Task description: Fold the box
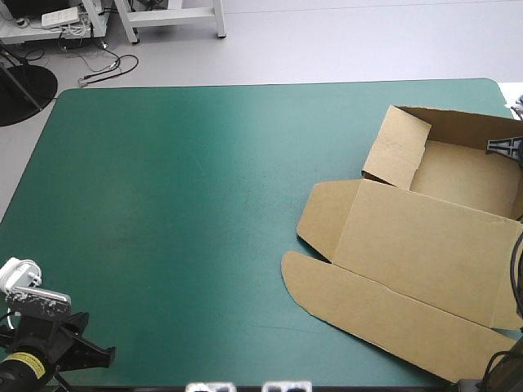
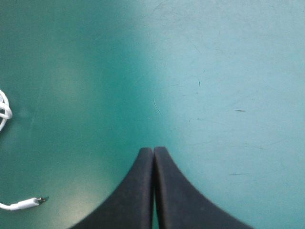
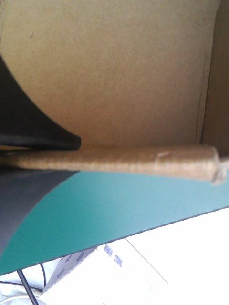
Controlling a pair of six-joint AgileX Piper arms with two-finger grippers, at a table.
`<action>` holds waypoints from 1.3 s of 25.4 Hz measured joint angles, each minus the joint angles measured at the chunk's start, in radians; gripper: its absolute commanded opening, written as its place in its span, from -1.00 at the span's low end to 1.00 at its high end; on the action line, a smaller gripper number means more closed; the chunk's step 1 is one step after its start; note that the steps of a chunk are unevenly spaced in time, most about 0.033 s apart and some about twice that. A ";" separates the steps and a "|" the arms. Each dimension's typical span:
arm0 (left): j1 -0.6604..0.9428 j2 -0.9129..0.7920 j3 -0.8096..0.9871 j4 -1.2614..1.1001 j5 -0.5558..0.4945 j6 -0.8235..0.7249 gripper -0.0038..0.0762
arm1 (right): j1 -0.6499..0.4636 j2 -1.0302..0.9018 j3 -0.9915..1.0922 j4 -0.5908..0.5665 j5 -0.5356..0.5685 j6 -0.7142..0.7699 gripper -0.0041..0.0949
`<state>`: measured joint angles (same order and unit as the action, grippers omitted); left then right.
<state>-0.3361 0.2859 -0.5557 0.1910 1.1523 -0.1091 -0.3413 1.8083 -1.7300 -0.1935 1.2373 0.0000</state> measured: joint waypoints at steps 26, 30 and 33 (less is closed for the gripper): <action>0.000 0.000 0.029 -0.093 -0.078 0.173 -0.93 | 0.024 -0.576 0.017 0.295 0.019 -0.166 -0.95; 0.000 0.000 0.058 -0.137 -0.082 0.221 -0.93 | 0.132 -0.783 0.120 0.311 0.022 -0.211 -0.95; 0.000 0.000 0.060 -0.158 -0.082 0.231 -0.93 | 0.200 -0.939 0.250 0.317 0.023 -0.216 -0.95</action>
<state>-0.3361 0.2859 -0.4952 0.0331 1.0706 0.1216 -0.1414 0.8691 -1.4802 0.1232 1.2606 -0.2162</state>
